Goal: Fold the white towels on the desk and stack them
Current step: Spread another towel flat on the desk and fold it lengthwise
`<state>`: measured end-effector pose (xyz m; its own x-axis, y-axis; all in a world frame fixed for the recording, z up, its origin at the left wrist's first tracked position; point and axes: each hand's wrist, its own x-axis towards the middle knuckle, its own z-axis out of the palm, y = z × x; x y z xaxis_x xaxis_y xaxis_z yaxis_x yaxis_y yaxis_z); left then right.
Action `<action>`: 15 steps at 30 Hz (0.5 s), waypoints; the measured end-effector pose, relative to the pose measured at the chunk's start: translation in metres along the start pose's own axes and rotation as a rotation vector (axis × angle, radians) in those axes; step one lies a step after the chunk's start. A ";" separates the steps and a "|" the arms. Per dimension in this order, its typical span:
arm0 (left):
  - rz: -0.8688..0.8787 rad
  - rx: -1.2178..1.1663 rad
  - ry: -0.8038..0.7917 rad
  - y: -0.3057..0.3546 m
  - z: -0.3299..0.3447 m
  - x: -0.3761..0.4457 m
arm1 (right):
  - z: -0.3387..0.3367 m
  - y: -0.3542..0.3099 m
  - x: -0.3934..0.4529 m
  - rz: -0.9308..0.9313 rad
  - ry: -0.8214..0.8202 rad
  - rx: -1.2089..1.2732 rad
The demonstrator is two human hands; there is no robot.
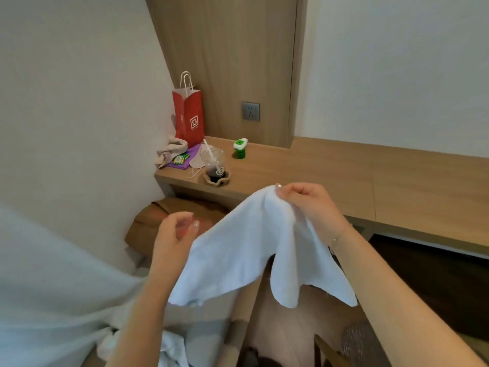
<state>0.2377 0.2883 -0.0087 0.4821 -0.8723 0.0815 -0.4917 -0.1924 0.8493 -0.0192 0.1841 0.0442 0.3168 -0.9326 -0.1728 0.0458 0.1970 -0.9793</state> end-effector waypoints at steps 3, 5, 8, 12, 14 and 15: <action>0.029 -0.031 -0.270 0.023 0.042 0.009 | -0.009 -0.009 0.026 0.022 0.047 -0.073; 0.062 -0.067 -0.496 0.034 0.068 0.015 | -0.017 -0.017 0.044 0.044 0.081 -0.081; 0.041 -0.063 -0.643 0.038 0.099 0.030 | -0.031 -0.033 0.072 0.084 0.189 -0.046; -0.074 -0.069 -0.550 0.032 0.124 0.066 | -0.042 -0.057 0.108 0.060 0.275 0.209; -0.109 -0.119 -0.569 0.031 0.135 0.083 | -0.049 -0.067 0.126 0.040 0.311 0.293; -0.109 -0.169 -0.558 0.030 0.141 0.089 | -0.053 -0.070 0.133 0.032 0.341 0.318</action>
<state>0.1635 0.1416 -0.0490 0.0461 -0.9649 -0.2585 -0.3163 -0.2596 0.9125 -0.0304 0.0298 0.0841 -0.0039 -0.9601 -0.2795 0.3465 0.2609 -0.9011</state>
